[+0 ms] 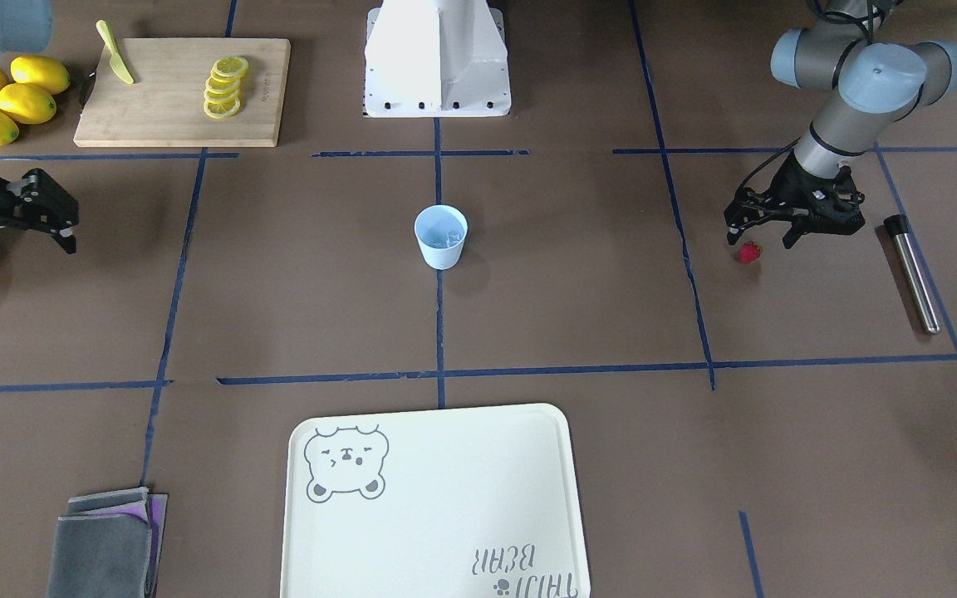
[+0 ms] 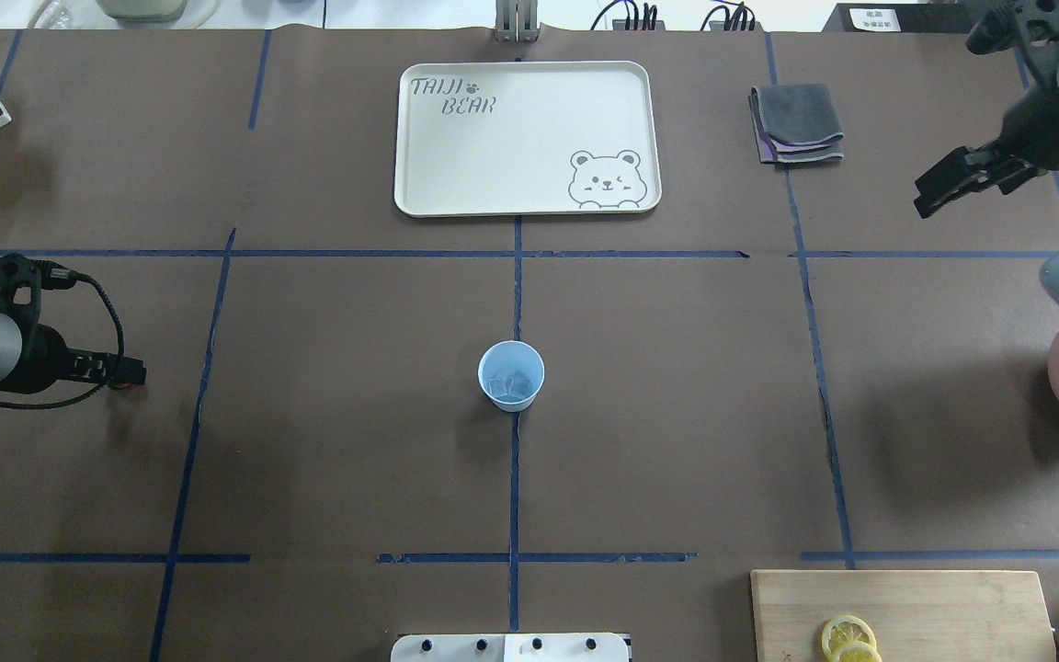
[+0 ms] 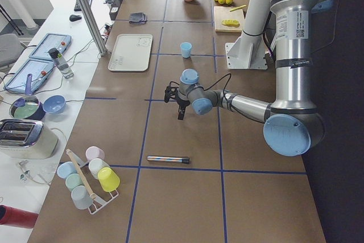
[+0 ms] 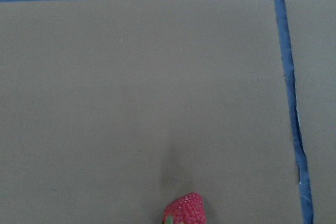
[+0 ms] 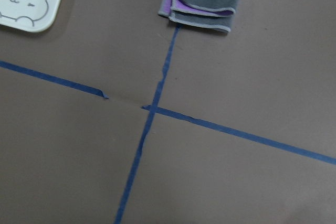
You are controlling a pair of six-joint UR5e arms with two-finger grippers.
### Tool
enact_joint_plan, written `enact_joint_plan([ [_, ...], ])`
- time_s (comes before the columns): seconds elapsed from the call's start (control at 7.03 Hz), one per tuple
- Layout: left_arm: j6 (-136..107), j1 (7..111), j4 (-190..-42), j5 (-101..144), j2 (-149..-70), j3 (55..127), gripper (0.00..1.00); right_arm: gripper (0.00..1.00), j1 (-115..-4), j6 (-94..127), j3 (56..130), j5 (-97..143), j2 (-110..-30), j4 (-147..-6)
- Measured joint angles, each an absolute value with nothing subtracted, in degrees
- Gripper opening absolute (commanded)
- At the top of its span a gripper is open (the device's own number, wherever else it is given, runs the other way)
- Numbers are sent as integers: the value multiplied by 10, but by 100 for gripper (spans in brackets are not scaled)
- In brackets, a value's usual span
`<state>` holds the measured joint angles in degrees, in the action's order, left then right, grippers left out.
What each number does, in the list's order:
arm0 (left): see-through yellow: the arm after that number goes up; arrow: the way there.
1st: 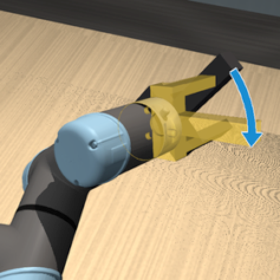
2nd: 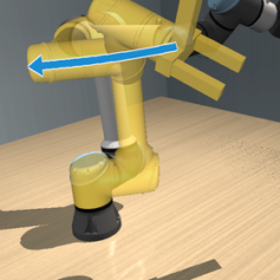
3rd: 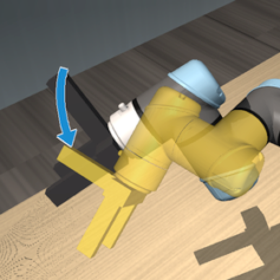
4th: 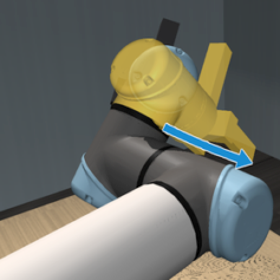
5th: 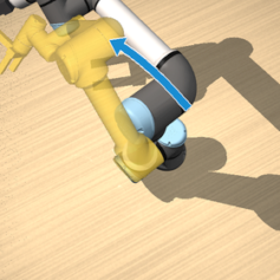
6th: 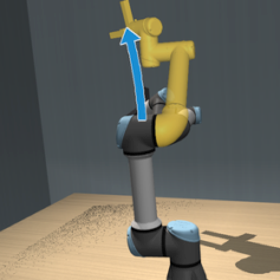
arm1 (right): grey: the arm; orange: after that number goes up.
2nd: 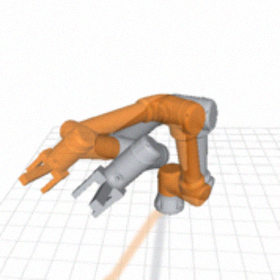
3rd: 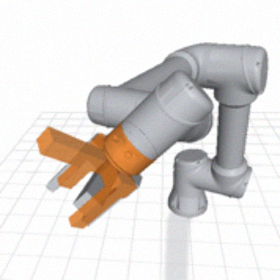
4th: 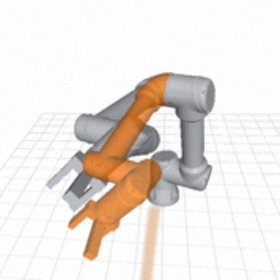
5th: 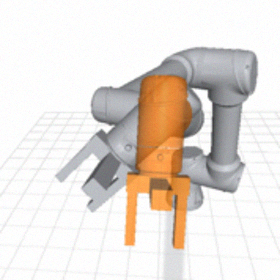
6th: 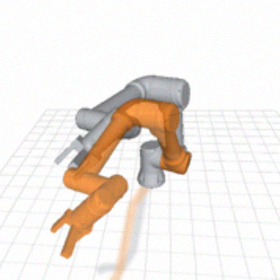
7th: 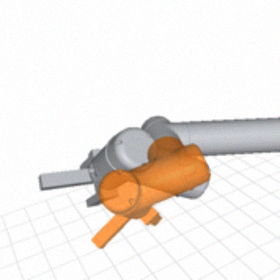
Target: Mash ice and strawberries in cup
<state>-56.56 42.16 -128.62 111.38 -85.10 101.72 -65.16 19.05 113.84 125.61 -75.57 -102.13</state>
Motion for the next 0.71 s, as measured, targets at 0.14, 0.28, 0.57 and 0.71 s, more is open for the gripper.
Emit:
enact_joint_plan([
  [0.14, -565, 419, -1286, 1111, -853, 1014, 94, 100, -669, 159, 1136, 1263, -773, -1021],
  [0.28, -565, 419, -1285, 1110, -854, 1012, 91, 100, -679, 140, 1134, 1267, -786, -1021],
  [0.57, -564, 417, -1284, 1109, -855, 1008, 87, 100, -687, 127, 1133, 1269, -797, -1020],
  [0.71, -564, 415, -1283, 1109, -857, 1004, 86, 100, -691, 123, 1132, 1270, -802, -1020],
])
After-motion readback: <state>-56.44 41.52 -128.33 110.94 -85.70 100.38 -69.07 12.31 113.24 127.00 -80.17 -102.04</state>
